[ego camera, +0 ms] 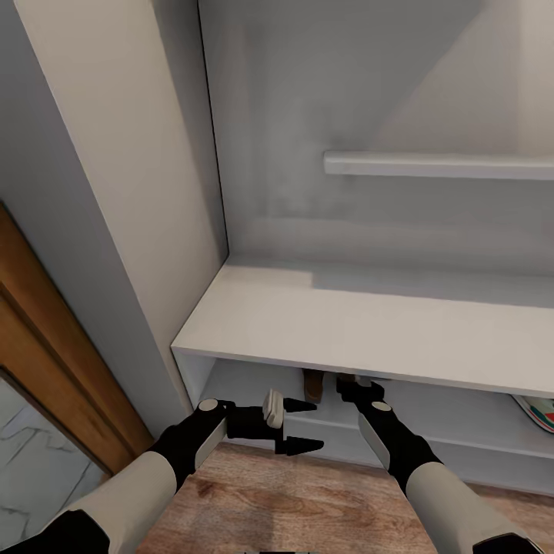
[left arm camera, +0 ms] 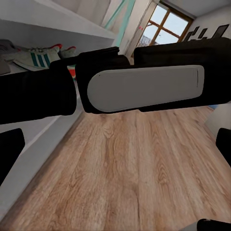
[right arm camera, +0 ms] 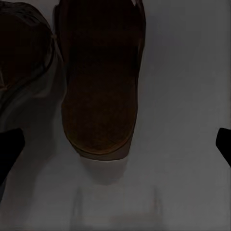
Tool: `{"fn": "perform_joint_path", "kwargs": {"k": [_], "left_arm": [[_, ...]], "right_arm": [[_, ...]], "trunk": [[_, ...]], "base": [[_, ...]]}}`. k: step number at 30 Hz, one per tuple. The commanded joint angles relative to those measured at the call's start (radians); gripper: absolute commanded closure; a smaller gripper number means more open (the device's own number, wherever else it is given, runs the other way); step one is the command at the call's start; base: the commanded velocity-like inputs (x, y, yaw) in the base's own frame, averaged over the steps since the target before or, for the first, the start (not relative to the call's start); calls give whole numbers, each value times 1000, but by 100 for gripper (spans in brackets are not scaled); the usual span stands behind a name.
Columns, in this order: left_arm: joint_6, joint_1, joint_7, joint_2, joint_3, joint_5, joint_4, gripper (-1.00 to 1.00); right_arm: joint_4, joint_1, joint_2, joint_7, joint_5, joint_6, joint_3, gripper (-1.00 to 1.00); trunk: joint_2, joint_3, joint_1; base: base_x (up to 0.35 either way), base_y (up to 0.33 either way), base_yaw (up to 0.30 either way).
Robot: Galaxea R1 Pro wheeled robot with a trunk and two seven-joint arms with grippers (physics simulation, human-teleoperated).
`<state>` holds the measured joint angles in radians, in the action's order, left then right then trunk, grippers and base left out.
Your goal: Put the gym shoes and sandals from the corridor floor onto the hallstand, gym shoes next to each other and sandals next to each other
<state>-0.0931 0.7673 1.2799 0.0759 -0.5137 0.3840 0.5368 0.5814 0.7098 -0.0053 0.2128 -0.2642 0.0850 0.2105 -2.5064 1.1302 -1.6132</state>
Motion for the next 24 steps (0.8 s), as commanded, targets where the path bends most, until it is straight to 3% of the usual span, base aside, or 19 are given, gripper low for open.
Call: {"fn": "perform_joint_path", "kwargs": {"k": [1, 7, 24], "left_arm": [[-10, 1, -1, -1, -6, 8, -1, -100], [-10, 1, -1, -1, -6, 8, -1, -100], [-10, 1, -1, -1, -6, 8, -1, -100]], "right_arm": [[2, 0, -1, 8, -4, 6, 6, -100], [2, 0, -1, 8, -4, 6, 6, -100], [2, 0, -1, 8, -4, 6, 6, -100]], "trunk": [[0, 1, 0], [0, 1, 0], [0, 1, 0]], "base": [[0, 0, 0], [-191, 0, 0], [-333, 0, 0]]}}
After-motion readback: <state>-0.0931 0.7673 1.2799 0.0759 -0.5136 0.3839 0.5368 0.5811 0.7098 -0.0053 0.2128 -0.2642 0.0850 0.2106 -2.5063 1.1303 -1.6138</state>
